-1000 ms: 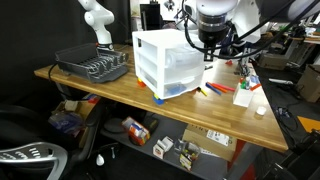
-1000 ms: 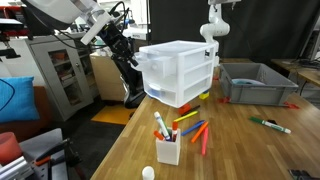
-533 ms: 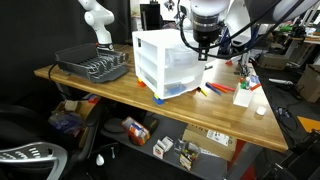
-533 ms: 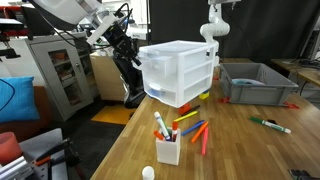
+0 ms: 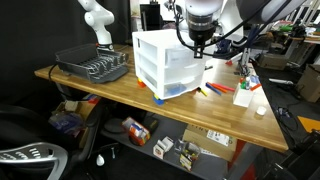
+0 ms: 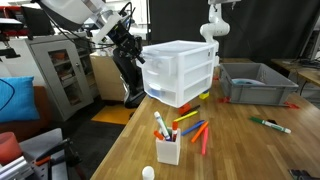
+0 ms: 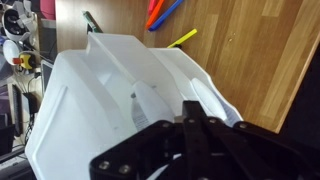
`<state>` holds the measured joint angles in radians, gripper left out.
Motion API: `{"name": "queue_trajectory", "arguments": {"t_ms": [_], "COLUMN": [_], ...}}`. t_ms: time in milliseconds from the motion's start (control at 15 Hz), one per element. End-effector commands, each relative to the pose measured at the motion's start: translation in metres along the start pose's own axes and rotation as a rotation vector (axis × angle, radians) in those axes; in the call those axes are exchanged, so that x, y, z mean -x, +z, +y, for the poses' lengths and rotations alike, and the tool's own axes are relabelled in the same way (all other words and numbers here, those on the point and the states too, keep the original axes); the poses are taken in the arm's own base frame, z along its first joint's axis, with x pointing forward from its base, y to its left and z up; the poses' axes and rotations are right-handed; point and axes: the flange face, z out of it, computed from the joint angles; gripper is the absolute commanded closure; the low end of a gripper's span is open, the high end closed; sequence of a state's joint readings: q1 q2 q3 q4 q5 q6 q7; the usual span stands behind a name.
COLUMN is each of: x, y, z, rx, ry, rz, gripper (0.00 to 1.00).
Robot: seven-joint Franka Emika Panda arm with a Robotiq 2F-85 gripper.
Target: Push the top drawer closed
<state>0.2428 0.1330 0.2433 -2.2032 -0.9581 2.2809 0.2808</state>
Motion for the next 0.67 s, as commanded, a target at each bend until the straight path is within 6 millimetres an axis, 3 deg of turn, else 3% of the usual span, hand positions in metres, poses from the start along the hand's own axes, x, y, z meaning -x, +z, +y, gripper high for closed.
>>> {"name": "queue_trajectory", "arguments": {"t_ms": [0,600], "x": [-0.012,-0.023], "y": [0.006,0.012], "z": [0.009,0.014], "rx": [0.032,0.035], "ry": [-0.034,-0.043], "rz": [0.017,0.024], "gripper": [1.00,1.00]}}
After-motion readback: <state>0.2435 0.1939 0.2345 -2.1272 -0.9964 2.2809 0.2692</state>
